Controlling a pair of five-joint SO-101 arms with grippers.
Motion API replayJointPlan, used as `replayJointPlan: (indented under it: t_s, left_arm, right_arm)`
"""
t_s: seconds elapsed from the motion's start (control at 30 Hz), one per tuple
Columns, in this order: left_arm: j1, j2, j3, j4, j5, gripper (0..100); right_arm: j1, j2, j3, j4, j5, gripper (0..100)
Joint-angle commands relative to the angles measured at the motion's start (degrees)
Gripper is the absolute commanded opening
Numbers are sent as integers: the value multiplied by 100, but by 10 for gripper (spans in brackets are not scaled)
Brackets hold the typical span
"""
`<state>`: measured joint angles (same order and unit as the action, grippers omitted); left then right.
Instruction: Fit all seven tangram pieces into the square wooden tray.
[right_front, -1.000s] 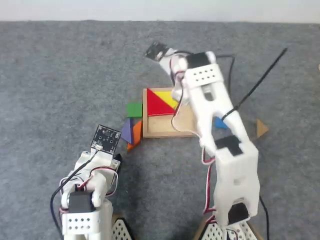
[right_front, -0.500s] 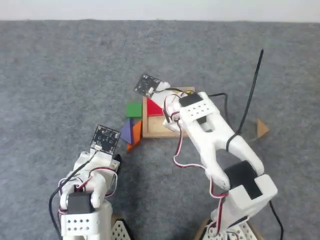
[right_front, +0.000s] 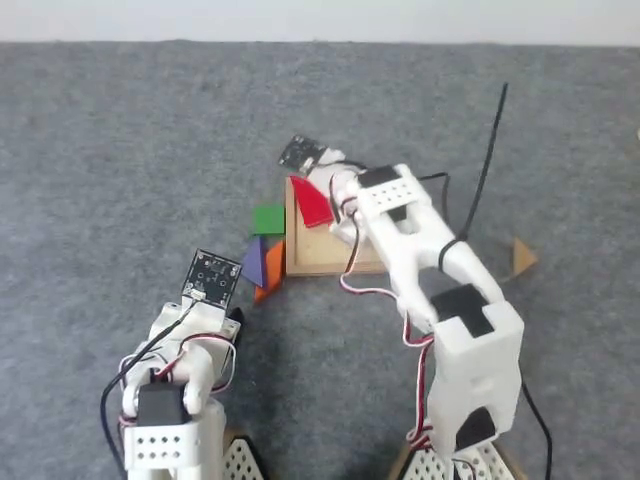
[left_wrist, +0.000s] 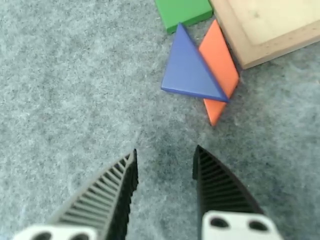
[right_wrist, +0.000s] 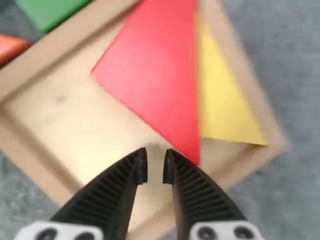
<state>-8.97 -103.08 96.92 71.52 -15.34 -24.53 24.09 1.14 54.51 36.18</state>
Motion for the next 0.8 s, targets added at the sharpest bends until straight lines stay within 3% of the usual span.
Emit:
replayJointPlan:
  t_s: [0.0,0.4,0.6,0.77]
  left_arm:
    - [-35,-70,-48,44,-44,170]
    - [-35,-70,-48,44,-44,170]
    - [-35,-70,-48,44,-44,170]
    - [-35,-70,-48,44,-44,170]
  right_arm:
    - [259,-66,-580,84,79,73]
    - [523,171,-1108,40,-88,73]
    - [215,110,-1705,-479,-1415,75]
    - [-119,1015,-2365,-796,-2831,150]
